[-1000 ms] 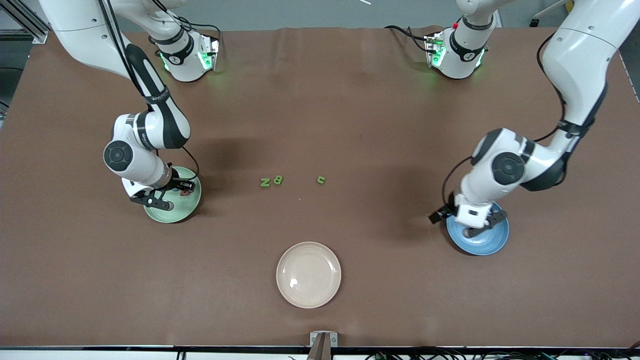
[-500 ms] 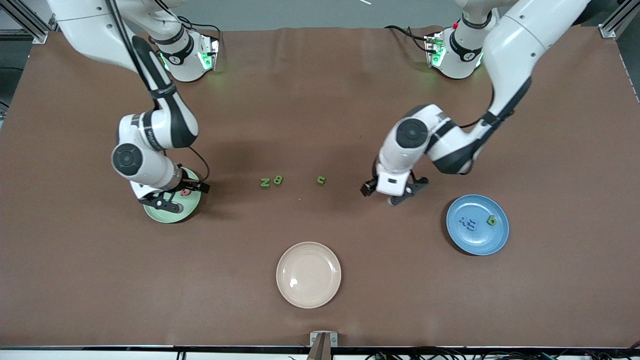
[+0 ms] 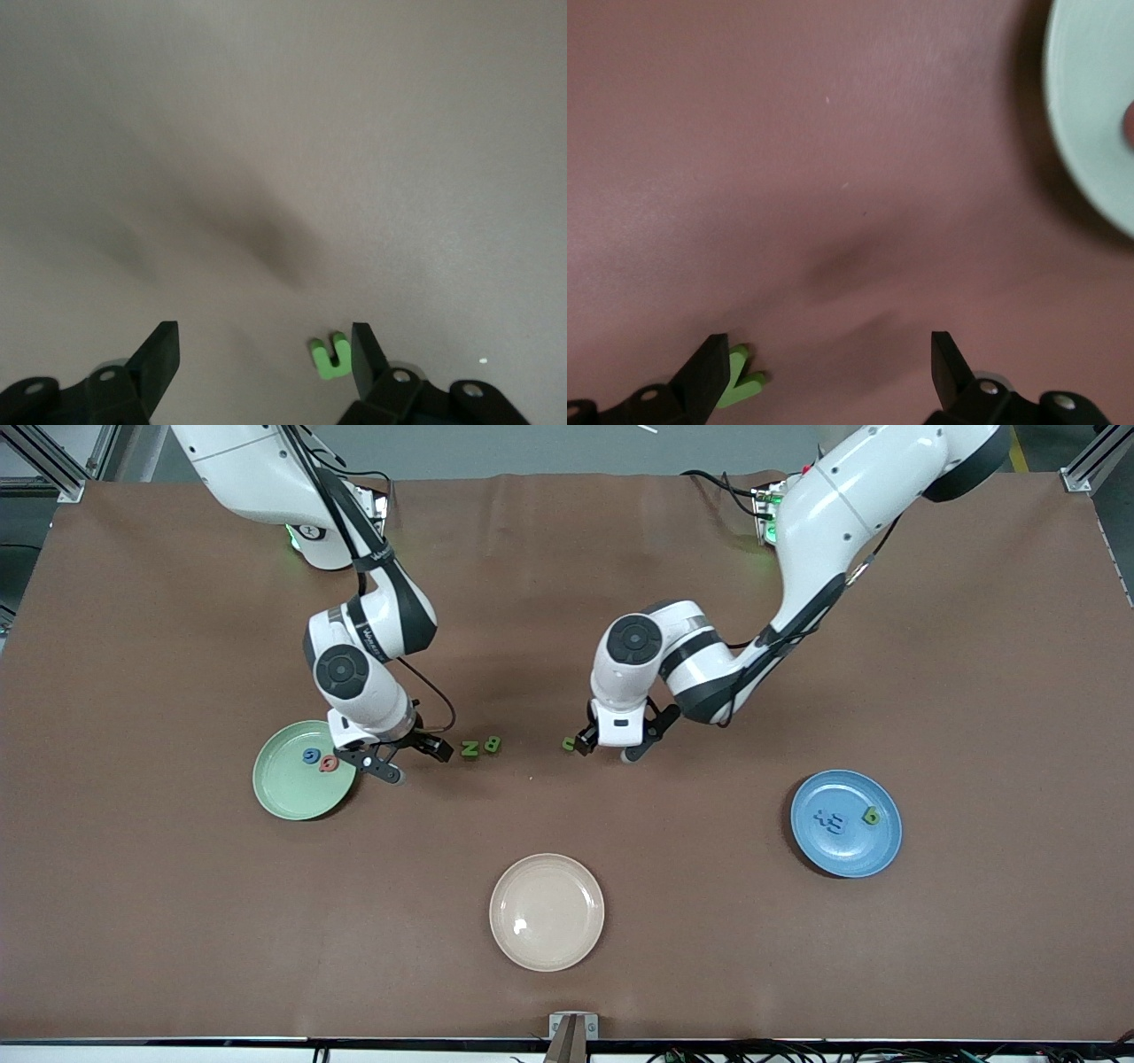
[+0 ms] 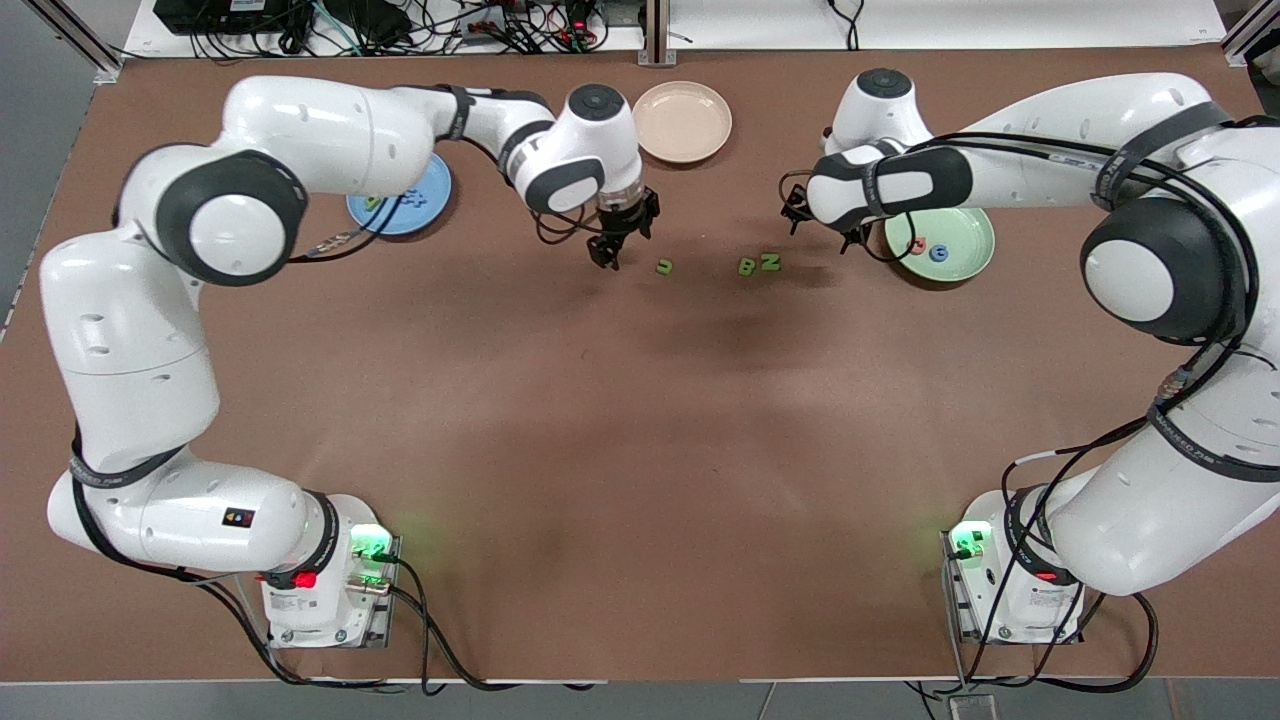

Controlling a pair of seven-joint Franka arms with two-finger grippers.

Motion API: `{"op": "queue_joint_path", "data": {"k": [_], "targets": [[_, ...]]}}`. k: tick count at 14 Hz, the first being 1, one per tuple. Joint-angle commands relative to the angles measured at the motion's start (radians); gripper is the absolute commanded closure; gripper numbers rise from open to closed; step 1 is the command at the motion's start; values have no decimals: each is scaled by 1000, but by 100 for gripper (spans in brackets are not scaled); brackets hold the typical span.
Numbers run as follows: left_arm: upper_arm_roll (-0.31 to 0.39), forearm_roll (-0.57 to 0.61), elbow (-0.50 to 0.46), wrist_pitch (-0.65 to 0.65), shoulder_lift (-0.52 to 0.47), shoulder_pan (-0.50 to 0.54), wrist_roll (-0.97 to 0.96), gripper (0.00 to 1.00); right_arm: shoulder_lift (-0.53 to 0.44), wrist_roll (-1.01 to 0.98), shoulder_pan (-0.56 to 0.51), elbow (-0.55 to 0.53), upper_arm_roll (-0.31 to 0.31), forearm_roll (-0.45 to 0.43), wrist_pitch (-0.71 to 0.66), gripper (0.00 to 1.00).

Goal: Sort upper and lower case letters into plates
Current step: 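Grasp the green c with the left gripper while the right reaches Z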

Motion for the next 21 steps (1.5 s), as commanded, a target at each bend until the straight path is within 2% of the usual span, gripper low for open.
{"op": "queue_joint_path", "data": {"k": [1, 4, 8, 10, 13, 14, 18, 20, 21], "targets": [[84, 0, 137, -2, 103, -111, -147, 21, 23, 74, 41, -16, -10, 7, 62, 0], [104, 0, 163, -2, 120, -150, -207, 23, 101, 72, 101, 15, -10, -10, 139, 0], [105, 2, 170, -2, 122, -165, -230, 25, 187, 63, 133, 108, -10, -46, 142, 0], [105, 0, 170, -2, 131, -173, -230, 28, 196, 31, 139, 110, -12, -82, 144, 0], [105, 2, 170, 7, 133, -186, -230, 36, 194, -10, 138, 96, -10, -85, 132, 0], [105, 2, 170, 7, 133, -185, -227, 41, 188, -24, 138, 85, -10, -85, 130, 1], [107, 6, 185, 9, 143, -182, -216, 80, 173, -56, 138, 44, -12, -85, 136, 0], [107, 5, 197, 9, 148, -173, -218, 100, 133, -66, 138, 7, -10, -85, 138, 0], [107, 9, 206, 9, 146, -173, -215, 100, 115, -67, 138, -10, -10, -85, 136, 0]]}}
